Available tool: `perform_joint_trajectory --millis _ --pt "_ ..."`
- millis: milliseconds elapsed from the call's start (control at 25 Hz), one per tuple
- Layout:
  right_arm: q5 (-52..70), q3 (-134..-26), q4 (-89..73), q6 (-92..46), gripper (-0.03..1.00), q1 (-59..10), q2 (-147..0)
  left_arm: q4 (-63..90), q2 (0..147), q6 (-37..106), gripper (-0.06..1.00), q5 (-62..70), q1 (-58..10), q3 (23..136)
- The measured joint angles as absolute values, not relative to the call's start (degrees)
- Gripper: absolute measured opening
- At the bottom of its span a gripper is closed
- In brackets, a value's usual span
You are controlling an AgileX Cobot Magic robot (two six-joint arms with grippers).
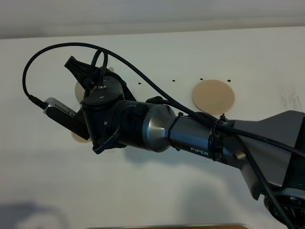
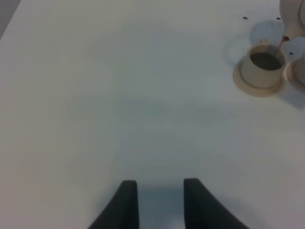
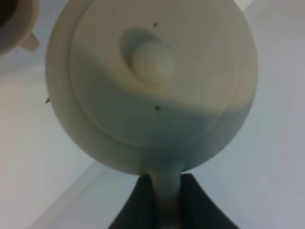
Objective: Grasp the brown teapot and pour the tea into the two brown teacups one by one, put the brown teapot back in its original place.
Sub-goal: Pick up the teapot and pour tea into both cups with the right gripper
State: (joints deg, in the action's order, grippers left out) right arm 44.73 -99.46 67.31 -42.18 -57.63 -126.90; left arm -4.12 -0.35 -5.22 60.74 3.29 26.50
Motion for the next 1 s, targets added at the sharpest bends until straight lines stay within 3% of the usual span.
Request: perform_joint_trajectory --millis 520,1000 --pt "44.7 -99.5 60.2 -37.9 0.08 -57.6 -126.9 -4.1 -0.3 -5.2 0.3 60.7 3.3 26.5" --pt "45.5 -99.5 57.1 -13.6 0.08 -57.6 -126.9 -4.1 -0.3 -5.2 0.3 60.7 3.3 26.5"
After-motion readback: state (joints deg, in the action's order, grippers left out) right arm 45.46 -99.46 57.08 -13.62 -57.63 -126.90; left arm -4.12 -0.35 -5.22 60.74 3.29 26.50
